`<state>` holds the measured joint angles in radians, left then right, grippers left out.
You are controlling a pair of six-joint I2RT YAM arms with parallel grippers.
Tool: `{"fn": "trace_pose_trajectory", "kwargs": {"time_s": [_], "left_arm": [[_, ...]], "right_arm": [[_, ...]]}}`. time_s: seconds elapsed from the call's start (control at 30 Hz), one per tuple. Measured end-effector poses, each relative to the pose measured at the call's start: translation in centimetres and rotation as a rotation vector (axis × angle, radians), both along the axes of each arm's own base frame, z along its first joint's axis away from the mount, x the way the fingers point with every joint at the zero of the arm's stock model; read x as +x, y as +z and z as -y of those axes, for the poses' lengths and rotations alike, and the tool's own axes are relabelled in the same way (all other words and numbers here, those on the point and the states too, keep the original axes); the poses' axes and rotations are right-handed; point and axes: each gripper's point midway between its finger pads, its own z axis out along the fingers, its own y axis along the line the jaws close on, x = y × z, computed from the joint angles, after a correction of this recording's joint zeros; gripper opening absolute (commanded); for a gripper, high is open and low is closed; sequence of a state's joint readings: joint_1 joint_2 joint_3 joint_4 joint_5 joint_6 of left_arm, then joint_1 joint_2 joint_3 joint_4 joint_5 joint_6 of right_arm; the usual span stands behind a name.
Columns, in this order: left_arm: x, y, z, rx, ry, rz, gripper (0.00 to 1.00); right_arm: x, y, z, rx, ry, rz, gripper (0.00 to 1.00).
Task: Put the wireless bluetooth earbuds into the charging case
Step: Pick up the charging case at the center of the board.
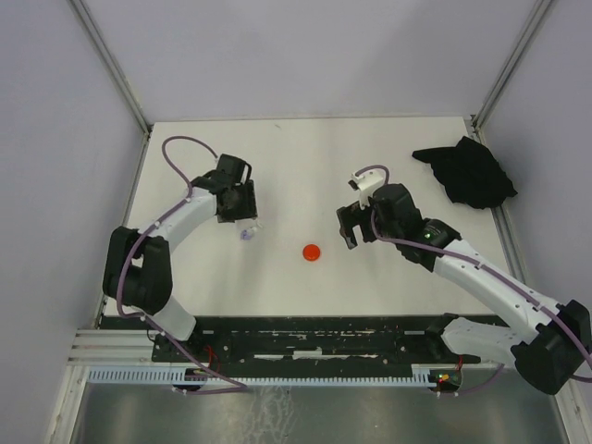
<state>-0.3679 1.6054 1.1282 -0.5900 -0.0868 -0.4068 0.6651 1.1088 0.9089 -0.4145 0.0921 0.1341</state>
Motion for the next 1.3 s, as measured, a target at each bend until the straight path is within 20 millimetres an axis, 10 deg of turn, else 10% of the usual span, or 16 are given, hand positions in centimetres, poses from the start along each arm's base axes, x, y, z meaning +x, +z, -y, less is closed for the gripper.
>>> {"fn": "trace_pose_trajectory", "kwargs": {"time_s": [0.5, 1.3], "left_arm": [[4.5, -3.5, -5.5, 0.153, 0.328, -0.042, 0.69], [6.7, -6.2, -4.8, 0.083, 0.416, -0.082, 0.54]], "right_arm": [[0.8, -2.4, 0.1, -0.045, -0.048, -0.085, 0.99], [1.2, -3.7, 0.0, -0.06, -0.037, -0.127, 0.99]]}}
